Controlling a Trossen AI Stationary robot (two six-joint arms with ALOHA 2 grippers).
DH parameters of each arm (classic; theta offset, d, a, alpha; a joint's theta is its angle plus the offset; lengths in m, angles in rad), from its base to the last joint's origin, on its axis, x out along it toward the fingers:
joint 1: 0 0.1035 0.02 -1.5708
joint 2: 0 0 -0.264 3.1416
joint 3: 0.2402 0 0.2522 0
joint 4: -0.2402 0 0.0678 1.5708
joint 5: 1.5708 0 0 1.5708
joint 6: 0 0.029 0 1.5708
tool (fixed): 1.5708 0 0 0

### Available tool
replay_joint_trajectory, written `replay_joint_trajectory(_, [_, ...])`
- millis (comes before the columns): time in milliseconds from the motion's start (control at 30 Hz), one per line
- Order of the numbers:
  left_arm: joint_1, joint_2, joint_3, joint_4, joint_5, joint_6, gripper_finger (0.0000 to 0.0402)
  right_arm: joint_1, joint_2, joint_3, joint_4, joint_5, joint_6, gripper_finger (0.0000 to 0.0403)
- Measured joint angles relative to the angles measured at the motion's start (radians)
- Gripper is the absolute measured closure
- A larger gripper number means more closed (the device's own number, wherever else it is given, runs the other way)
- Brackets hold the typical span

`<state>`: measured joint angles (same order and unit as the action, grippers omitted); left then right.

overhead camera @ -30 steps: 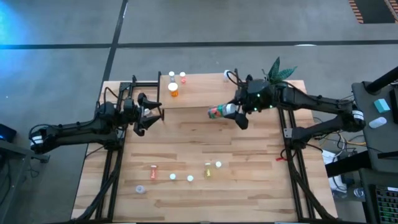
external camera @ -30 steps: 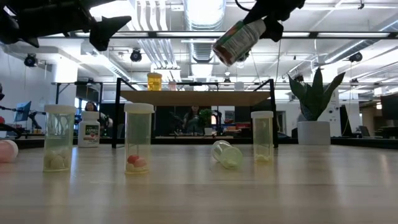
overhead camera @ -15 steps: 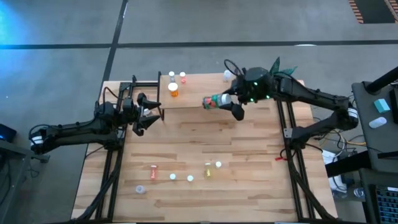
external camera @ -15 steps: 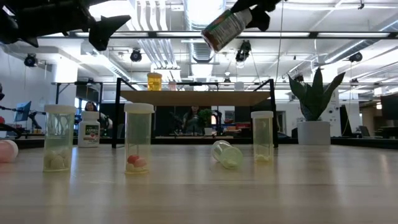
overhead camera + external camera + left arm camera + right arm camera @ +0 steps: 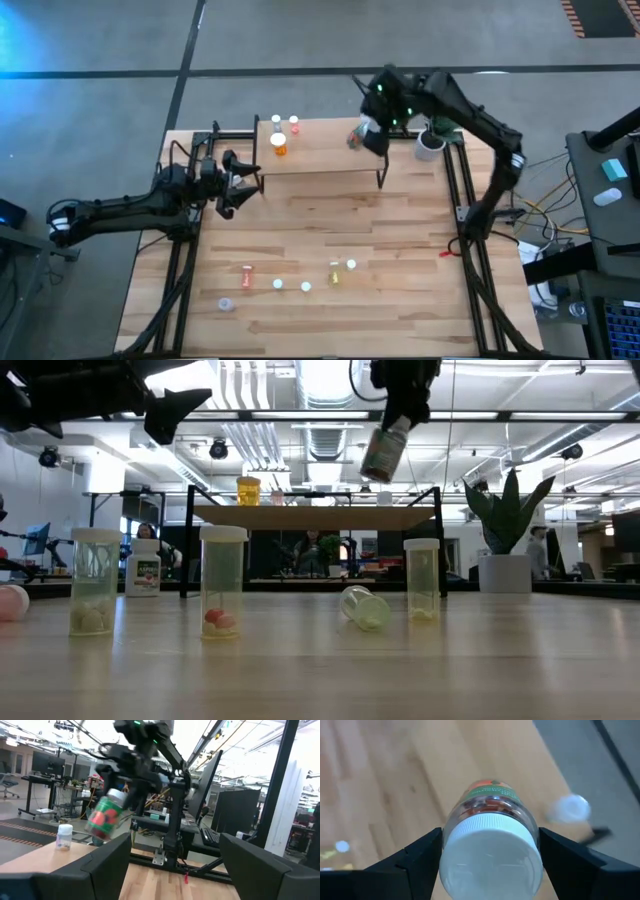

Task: Pick and place medicine bottles onto shelf by color
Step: Put the green medicine bottle on the shelf

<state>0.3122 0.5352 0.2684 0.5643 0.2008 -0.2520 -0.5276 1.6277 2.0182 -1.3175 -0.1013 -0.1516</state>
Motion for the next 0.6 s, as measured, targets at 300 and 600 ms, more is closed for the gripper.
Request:
replay_joint_trajectory(300, [0.000, 0.036, 0.000, -0.002, 0.000, 0.001, 0.0116, -0.089, 0.226, 0.299, -0.258, -0.002, -0.048, 0.0113])
replay_joint_trajectory(600, [0.000, 0.047, -0.001, -0.007, 0.003, 0.001, 0.0116, -0.094, 0.242, 0.303, -0.255, -0.008, -0.026, 0.0113])
